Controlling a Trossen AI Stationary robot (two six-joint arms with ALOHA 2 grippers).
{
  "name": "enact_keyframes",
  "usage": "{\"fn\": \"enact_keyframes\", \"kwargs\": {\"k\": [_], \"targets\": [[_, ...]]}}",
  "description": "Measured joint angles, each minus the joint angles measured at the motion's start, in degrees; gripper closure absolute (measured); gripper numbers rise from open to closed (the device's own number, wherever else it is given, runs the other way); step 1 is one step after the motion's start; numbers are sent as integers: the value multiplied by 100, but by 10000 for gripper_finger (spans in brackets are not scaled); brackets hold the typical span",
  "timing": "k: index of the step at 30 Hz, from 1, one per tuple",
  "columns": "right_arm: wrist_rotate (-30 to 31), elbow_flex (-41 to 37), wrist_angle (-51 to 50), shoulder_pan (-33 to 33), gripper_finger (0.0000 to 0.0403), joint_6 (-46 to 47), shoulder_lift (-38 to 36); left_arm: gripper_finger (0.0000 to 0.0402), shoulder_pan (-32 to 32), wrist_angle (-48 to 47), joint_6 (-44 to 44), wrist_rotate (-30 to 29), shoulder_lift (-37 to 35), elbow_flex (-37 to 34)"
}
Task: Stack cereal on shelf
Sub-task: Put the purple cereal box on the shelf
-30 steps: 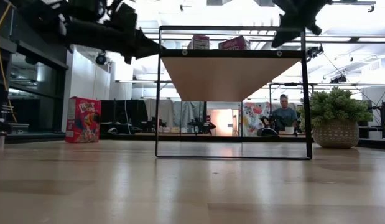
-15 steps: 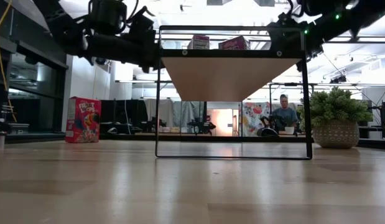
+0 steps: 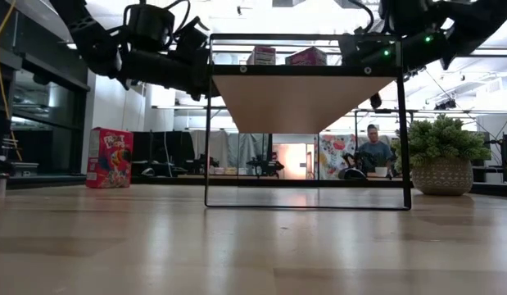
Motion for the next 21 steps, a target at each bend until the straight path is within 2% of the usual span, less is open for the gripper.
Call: {"fn": "enact_keyframes", "kwargs": {"k": [8,14,21], "targets": [[-122,2,339,0,403,349,474,401,87,-19,-48,652,-2,0],[-221,2,820,68,403,576,684,402,111,13,88,889,-2,0],[48,2,860,362,403,760,686,402,176,-2,141,916,-2,0]]}}
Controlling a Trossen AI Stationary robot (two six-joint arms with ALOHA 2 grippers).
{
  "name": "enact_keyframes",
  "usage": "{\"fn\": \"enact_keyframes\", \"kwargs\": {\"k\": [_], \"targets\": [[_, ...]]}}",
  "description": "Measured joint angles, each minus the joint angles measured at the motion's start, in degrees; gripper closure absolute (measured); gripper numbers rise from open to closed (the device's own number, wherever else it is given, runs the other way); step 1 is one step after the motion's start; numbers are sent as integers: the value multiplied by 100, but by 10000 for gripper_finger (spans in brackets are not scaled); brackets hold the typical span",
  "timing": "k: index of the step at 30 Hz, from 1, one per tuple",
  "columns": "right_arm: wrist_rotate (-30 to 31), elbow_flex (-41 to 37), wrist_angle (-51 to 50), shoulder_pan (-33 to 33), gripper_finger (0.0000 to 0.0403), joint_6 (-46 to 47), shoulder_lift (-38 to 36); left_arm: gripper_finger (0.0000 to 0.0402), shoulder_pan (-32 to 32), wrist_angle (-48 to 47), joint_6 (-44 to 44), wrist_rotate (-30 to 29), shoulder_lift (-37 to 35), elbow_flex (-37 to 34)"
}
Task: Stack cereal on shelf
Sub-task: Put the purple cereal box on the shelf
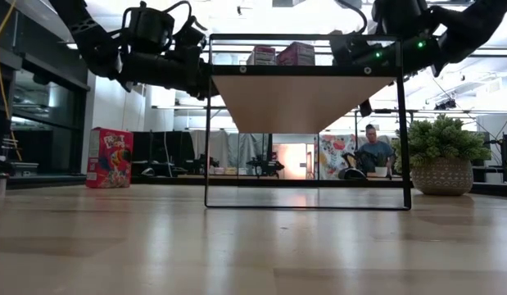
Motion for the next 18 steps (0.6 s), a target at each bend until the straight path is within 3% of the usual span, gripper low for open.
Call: {"fn": "enact_keyframes", "kwargs": {"k": [10,18], "targets": [[594,0,38,410,403,185,0,401,7,-3,457,37,0,52],[729,4,278,695,403,410,0,401,113,43,745,59,0,52]]}}
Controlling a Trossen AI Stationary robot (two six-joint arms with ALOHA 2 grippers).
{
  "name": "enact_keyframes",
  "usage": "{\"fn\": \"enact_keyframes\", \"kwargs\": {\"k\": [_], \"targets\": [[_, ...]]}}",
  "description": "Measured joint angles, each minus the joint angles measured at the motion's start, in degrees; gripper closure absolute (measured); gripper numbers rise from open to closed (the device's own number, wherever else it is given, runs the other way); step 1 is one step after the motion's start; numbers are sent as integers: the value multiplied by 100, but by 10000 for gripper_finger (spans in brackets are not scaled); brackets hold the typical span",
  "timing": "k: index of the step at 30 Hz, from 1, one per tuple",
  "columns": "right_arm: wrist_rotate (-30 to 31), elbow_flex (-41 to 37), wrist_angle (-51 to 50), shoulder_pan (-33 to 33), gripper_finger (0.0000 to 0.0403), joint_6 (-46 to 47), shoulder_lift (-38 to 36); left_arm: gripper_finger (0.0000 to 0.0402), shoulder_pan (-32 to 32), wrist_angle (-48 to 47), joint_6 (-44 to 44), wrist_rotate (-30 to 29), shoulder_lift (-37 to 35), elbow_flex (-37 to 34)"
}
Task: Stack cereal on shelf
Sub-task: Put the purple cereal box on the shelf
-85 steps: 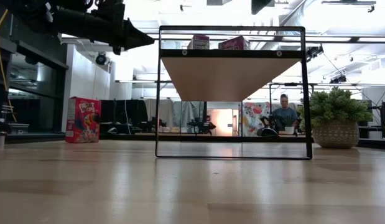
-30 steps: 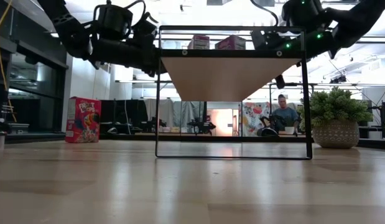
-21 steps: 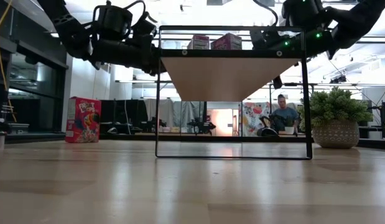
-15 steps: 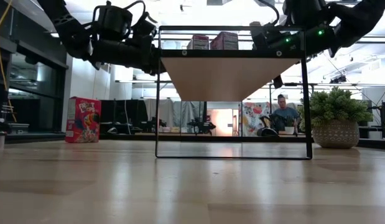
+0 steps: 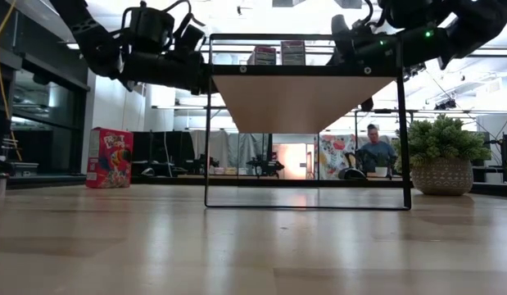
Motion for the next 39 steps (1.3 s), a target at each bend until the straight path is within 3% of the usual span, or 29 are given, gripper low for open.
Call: {"fn": "enact_keyframes", "kwargs": {"k": [11,22,26,30,34,39], "targets": [[321,0,8,227,403,100,0,402,105,7,60,-15,39,0],[-1036,2,-545,548,403,-121,-328,402,326,-1216,156,286,-525,0],[-1091,2,-553,550,403,-85,-312,401,359,-1197,56,337,-688,-1],[-598,2,-424,543,403,-168,-280,402,348,-1078,-16,1097,-708,0],[-591,2,-279,545,403,-218,-273,401,316,-1014,-164,1988,-706,0],[-400,2,-300,571,403,-97,-268,401,306,-713,-356,2192,-706,-2]]}}
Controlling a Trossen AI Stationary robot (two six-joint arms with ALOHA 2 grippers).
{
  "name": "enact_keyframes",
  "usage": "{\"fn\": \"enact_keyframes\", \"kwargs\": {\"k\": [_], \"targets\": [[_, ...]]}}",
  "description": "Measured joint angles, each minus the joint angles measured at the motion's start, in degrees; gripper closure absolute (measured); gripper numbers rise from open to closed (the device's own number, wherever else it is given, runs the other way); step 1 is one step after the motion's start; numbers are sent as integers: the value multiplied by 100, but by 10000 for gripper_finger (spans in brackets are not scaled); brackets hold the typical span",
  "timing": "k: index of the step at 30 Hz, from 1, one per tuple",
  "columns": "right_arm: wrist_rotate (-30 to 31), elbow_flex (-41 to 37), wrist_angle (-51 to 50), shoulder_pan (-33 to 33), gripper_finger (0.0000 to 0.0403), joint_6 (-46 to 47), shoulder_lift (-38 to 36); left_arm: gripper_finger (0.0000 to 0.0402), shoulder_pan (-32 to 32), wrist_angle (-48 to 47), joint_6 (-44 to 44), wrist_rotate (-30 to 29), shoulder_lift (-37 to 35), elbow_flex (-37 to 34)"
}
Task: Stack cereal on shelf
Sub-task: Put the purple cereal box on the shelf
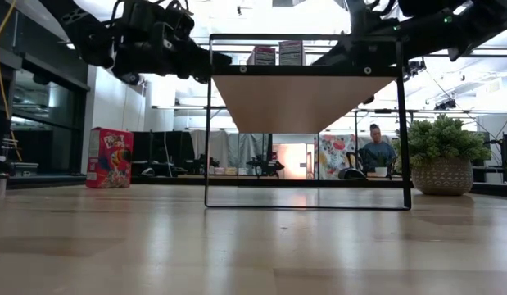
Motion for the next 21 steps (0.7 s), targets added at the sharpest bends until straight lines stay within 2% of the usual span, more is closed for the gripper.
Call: {"fn": "enact_keyframes", "kwargs": {"k": [3,7,11,16,21], "targets": [[244,0,62,94,403,-36,130,401,2,224,-254,-33,0,0],[173,0,395,140,403,123,490,401,-9,490,-569,-160,0,0],[229,0,604,154,403,180,784,401,-39,553,-630,-746,0,0],[367,0,726,88,403,42,865,402,-44,587,-1115,-1548,0,-2],[393,2,734,-120,403,39,821,402,-44,587,-1196,-1644,0,-4]]}}
